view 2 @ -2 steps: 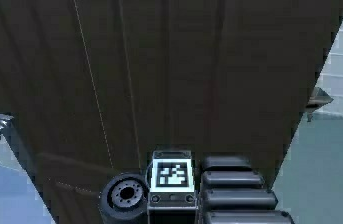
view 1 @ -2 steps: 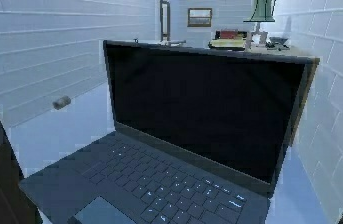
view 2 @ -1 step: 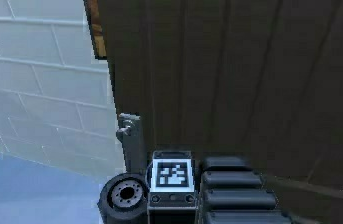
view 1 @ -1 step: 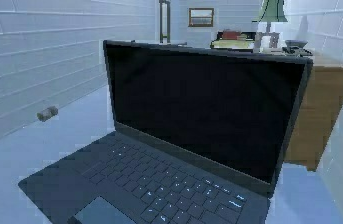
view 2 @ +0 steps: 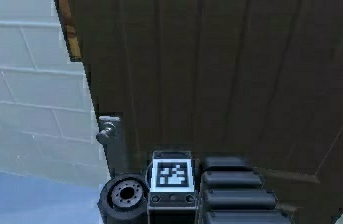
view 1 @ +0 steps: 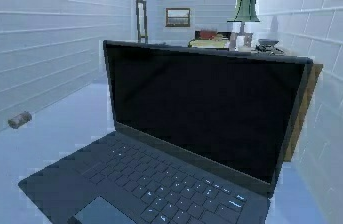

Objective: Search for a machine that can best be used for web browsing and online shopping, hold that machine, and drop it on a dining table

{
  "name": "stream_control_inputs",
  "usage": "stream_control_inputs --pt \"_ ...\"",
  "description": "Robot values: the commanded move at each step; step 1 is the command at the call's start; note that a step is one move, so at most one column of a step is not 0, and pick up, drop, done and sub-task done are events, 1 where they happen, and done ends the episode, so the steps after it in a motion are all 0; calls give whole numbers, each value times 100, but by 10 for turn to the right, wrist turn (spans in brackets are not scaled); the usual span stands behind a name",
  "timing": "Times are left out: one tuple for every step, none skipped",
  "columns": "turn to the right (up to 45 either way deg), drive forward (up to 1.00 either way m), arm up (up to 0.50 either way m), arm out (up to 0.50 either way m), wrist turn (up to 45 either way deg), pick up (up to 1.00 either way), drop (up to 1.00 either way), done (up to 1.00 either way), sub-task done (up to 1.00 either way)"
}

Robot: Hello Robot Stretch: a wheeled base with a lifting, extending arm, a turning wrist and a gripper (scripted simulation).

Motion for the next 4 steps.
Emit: stream_control_inputs --pt "0 100 0 0 0 0 0 0 0" --pt "0 100 0 0 0 0 0 0 0" --pt "0 100 0 0 0 0 0 0 0" --pt "0 100 0 0 0 0 0 0 0"
